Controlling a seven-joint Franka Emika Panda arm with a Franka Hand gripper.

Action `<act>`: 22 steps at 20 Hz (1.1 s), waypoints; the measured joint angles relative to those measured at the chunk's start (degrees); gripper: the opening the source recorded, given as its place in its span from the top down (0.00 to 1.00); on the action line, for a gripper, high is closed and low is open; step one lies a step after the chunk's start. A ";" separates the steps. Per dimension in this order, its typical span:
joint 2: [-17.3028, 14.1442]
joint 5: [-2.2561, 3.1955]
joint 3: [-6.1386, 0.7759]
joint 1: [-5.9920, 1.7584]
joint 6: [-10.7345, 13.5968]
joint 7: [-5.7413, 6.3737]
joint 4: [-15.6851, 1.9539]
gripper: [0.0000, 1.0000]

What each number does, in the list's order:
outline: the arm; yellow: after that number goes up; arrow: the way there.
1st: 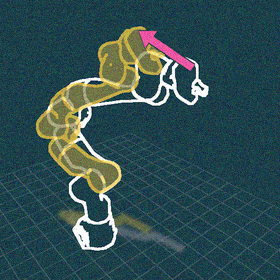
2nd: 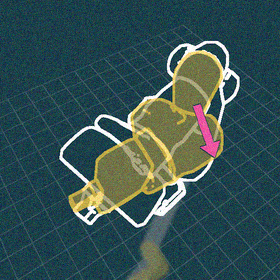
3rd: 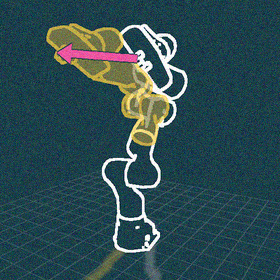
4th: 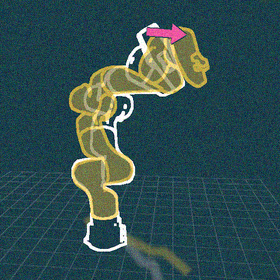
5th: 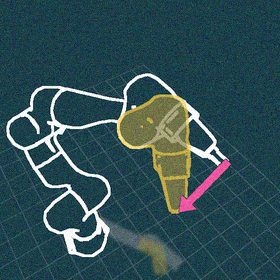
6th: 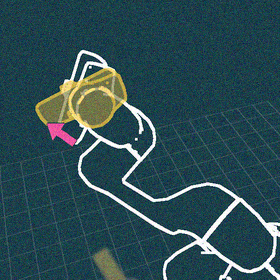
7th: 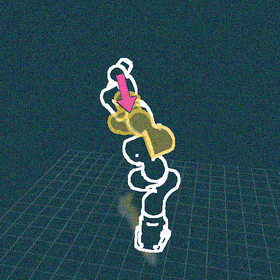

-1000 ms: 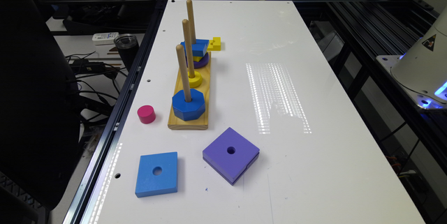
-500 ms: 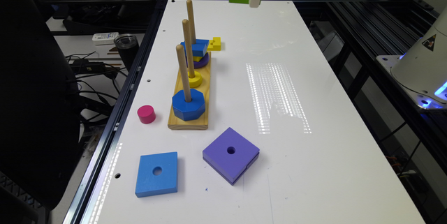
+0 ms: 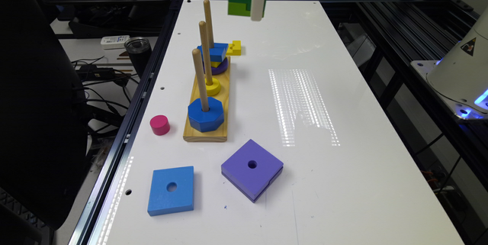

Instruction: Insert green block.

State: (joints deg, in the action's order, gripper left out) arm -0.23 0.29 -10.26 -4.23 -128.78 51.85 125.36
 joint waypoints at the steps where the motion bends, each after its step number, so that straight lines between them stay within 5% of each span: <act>1: -0.62 0.03 -0.34 -0.01 0.00 0.33 -0.67 1.00; 9: -5.30 0.47 -2.69 0.02 0.03 2.80 -5.75 1.00; 14: -7.96 1.23 -3.90 0.10 0.07 4.44 -8.65 1.00; 22: -10.85 2.06 -5.05 0.25 0.16 5.97 -11.88 1.00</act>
State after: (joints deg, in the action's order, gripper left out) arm -11.08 2.36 -15.30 -3.99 -128.62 57.82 113.48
